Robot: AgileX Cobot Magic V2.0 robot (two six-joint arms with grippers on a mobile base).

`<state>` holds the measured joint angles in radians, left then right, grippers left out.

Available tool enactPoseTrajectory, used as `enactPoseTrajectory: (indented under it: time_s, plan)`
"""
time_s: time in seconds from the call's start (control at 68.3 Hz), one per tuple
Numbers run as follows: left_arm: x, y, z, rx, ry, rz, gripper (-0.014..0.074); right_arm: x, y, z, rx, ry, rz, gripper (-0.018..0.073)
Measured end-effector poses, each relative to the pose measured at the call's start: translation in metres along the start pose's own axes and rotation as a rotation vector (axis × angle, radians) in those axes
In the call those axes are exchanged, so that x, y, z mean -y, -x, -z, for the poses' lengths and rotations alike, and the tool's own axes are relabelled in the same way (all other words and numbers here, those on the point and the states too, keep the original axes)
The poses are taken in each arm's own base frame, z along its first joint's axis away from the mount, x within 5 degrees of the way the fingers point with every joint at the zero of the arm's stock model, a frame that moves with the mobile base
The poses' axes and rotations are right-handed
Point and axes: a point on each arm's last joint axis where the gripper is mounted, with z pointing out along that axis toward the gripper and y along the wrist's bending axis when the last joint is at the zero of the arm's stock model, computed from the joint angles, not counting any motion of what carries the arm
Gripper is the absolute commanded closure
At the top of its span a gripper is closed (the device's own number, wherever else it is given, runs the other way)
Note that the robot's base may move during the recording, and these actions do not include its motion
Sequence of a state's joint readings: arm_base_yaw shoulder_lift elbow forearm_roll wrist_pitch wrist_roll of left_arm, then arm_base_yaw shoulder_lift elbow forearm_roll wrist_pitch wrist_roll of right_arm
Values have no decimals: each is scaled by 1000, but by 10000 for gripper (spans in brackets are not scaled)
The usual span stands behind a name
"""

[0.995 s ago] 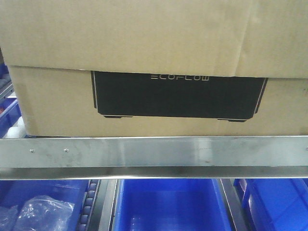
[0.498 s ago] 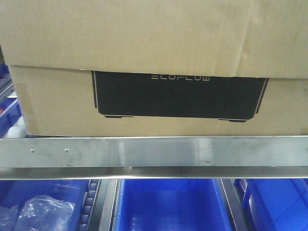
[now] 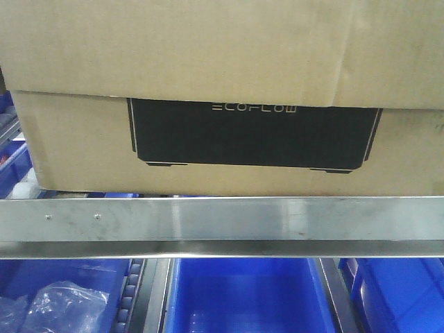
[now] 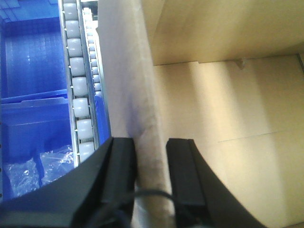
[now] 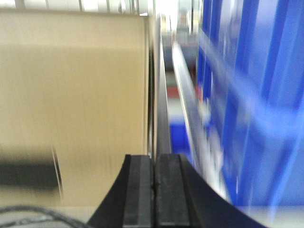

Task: Grab box from left shelf to table start
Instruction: 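Clamp the cardboard ECOFLOW box side walls with both grippers on the shelf, then lift the box with both grippers and pull it off the shelf toward the robot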

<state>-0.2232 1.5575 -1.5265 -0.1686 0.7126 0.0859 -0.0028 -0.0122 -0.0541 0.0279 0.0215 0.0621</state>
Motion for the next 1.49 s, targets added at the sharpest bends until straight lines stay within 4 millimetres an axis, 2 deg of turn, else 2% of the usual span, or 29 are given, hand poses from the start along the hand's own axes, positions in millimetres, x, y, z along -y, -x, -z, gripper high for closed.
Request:
enactPoseTrajectory:
  time_s: [0.088,0.161,0.337,0.41,0.629,0.746,0.849,1.083,1.303,1.493]
  plan:
    - [0,0,0,2,0,4,692,-2,26,3,39,5,0,497]
    - [0,0,0,2,0,8,692,-5,49,2,34,6,0,437]
    - [0,0,0,4,1,9,692,-9,92,-18,-92,-2,0,54]
    - [0,0,0,4,2,9,692,-10,107,-35,-156,-6,0,-43]
    - [0,1,0,10,3,10,692,-14,146,-94,-401,-22,0,-43]
    - [0,1,0,16,4,10,692,-17,169,-131,-509,-27,-1,-43]
    - [-1,2,-1,18,5,9,692,-18,179,-162,-608,-33,0,-43]
    - [-1,2,-1,22,6,8,692,-17,169,-234,-798,-46,-1,-43]
    - [-1,2,-1,22,6,8,692,-14,132,-292,-900,-55,-2,-43]
    - [-1,2,-2,22,6,8,692,-9,98,-325,-969,-72,19,-25]
